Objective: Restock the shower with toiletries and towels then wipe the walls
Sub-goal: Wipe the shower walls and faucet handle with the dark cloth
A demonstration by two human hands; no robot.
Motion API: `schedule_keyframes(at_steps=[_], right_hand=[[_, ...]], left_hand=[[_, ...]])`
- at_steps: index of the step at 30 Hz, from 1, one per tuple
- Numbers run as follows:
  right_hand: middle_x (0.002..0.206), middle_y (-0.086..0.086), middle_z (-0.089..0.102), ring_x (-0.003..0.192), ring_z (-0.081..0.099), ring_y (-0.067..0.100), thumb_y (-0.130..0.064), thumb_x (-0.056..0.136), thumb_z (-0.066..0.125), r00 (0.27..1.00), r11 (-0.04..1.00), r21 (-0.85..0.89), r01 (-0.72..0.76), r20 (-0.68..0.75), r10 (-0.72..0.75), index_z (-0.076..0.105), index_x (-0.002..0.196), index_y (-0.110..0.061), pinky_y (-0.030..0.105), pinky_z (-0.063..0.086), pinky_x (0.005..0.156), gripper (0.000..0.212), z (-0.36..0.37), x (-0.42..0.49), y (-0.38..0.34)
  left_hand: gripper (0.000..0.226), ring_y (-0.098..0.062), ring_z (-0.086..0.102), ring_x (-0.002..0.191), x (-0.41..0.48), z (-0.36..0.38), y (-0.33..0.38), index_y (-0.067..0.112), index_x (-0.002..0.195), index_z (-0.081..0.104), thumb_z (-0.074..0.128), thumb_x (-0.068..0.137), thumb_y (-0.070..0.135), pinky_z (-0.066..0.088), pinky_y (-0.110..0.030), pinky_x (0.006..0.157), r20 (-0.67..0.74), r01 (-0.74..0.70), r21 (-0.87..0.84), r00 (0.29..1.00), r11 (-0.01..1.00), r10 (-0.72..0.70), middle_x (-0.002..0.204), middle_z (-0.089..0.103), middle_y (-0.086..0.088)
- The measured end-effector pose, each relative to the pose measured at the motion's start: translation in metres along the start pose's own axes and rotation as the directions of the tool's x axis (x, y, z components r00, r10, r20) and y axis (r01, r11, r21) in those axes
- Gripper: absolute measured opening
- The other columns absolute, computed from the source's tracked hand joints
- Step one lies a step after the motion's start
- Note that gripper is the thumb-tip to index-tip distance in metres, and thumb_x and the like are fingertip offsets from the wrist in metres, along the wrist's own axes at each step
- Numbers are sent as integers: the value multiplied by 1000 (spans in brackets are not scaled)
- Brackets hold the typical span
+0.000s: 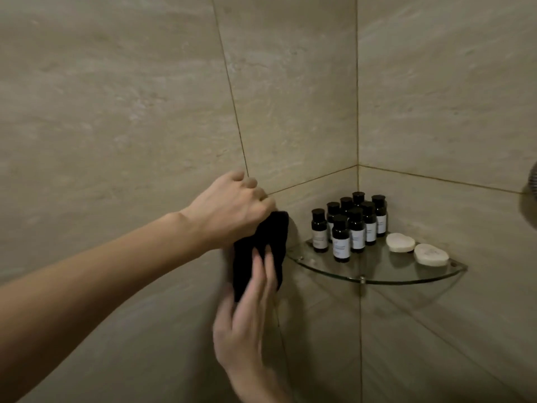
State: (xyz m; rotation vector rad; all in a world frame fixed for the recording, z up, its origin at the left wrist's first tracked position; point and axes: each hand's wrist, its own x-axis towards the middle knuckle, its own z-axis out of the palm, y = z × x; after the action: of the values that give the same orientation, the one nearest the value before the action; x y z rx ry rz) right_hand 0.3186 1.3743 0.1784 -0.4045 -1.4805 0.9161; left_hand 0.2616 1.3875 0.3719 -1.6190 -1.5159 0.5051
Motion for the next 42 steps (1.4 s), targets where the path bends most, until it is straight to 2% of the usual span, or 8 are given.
schedule_keyframes(at_steps=[4,9,15,19,24,28,36,42], right_hand=[[169,-4,-2,156,1,19,-43,106,31,996,999,18,-48,70,47,7,161,-22,41,13,123,63,33,-2,1],[156,-5,32,144,31,15,-40,103,34,972,989,-7,-150,-184,146,27,158,-25,42,30,116,57,36,10,-7],[145,7,41,126,44,26,-38,103,38,993,975,-221,-39,-115,13,42,153,-21,41,35,110,52,37,-2,22],[146,10,41,127,44,28,-36,103,38,984,968,-236,-91,-169,51,46,150,-23,46,36,108,49,27,-3,60],[160,14,24,147,24,29,-25,95,42,998,947,-322,-19,-69,-3,29,157,-22,47,21,121,64,12,-1,119],[167,14,9,156,4,25,-31,98,37,994,928,-356,-106,-16,107,19,158,-9,44,4,126,66,-2,-8,161],[168,10,11,155,14,27,-60,103,18,980,865,-469,-176,2,201,11,161,-24,53,20,122,68,-86,60,236],[169,8,-3,156,2,23,-57,99,31,899,868,-240,-435,-166,405,-8,154,-28,51,12,126,74,-47,13,212]], left_hand=[[19,-26,59,71,-22,6,6,17,90,64,47,88,26,34,-35,65,-40,45,-47,998,998,-47,80,66,0],[13,-28,61,72,-48,13,11,16,82,60,58,80,29,43,-37,64,-14,25,-101,1000,995,-27,79,66,-1],[27,-36,61,82,-67,10,-2,9,87,64,51,99,29,42,-44,67,-200,-11,-90,980,996,-8,94,64,-15],[34,-41,57,116,-70,19,-14,5,113,66,51,98,32,41,-51,87,-266,130,33,957,991,-117,131,61,-20],[64,-43,25,150,-84,51,-2,8,153,39,42,101,44,19,-54,124,-165,94,104,983,990,-76,163,23,-25],[65,-42,26,150,-82,54,-3,9,154,38,46,99,44,20,-54,124,-198,111,94,976,989,-91,163,23,-24],[66,-42,24,150,-79,61,-1,13,155,35,44,100,47,13,-55,125,-218,142,56,968,988,-127,163,22,-24],[67,-33,2,153,-77,60,-1,14,156,30,41,99,48,11,-61,123,-178,128,-39,975,991,-132,165,15,-21]])
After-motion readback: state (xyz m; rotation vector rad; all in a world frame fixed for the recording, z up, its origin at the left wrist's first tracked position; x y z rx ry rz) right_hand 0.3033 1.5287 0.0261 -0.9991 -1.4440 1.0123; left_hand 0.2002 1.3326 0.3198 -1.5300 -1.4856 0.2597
